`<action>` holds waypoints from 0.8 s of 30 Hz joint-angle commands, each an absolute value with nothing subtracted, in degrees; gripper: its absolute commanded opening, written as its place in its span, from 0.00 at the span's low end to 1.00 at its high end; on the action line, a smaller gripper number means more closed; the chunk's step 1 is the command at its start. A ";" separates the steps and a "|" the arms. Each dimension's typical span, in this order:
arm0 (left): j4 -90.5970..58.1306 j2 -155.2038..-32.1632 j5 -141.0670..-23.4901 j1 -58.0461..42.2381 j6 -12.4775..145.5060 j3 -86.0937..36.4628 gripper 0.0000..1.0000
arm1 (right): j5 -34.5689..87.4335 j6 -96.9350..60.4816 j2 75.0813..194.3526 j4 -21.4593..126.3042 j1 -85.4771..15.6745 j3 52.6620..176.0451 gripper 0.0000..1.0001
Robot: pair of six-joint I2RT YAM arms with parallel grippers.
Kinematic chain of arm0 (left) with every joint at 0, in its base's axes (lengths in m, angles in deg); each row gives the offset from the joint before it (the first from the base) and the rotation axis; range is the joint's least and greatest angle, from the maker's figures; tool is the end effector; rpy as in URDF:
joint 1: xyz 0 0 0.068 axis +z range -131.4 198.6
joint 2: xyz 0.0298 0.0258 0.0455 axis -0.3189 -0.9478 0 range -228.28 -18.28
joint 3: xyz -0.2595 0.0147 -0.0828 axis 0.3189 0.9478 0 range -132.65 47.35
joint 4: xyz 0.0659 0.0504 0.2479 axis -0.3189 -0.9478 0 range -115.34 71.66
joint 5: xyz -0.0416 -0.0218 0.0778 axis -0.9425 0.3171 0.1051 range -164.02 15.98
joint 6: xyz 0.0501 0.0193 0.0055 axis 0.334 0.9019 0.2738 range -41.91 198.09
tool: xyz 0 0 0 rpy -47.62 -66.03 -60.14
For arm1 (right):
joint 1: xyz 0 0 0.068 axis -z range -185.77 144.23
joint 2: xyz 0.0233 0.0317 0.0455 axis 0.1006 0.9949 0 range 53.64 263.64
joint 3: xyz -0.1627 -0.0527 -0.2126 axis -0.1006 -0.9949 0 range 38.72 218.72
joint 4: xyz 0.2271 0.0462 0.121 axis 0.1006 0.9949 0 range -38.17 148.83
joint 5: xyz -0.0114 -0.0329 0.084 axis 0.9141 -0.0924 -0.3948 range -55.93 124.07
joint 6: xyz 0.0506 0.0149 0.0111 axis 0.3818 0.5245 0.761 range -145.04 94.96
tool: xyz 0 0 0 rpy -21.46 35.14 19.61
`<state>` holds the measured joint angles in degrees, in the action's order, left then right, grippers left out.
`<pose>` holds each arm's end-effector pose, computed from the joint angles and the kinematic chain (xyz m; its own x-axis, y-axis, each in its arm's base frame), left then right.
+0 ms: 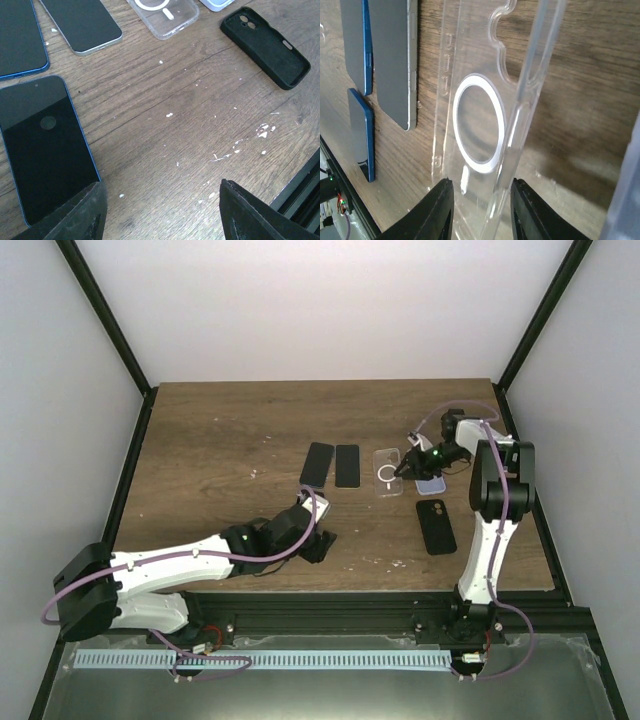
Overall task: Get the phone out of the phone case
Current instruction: Place the phone case at the center of the board, then reset both arms
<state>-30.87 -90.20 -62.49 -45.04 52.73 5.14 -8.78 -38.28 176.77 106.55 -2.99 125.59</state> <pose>0.1224 -0.2308 0.2219 -0.6177 0.3012 -0.7265 0.6061 0.7709 -0.1957 0.3964 0.0050 0.1379 -0.9829 -0.1203 -0.1390 -0.1827 0.7234 0.6658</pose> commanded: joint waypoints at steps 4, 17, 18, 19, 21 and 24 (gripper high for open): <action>-31.41 -86.30 -61.88 -42.73 52.84 5.92 0.63 | -4.79 -37.43 169.20 107.72 -3.49 122.46 0.35; -47.51 -73.82 -58.63 -26.21 61.46 0.11 0.63 | -7.96 -39.72 144.69 93.41 -3.49 107.38 0.35; -49.28 -73.69 -57.31 -25.30 61.88 -1.28 0.63 | -8.09 -38.70 141.69 90.92 -3.51 106.31 0.36; -51.20 -73.65 -56.17 -24.59 62.33 -2.84 0.64 | -7.25 -37.19 139.50 88.36 -3.49 105.21 0.36; -55.47 -73.57 -53.40 -23.62 63.20 -6.11 0.65 | -4.14 -33.55 135.32 83.73 -3.34 102.80 0.38; -58.50 -72.99 -49.47 -23.05 66.39 -8.35 0.74 | -1.13 -32.53 128.58 79.52 -2.87 99.87 0.39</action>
<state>-51.16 -74.37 -56.15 -23.91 61.71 -4.70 -4.82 -35.89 135.35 89.32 -3.08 102.73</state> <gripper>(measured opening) 0.689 0.378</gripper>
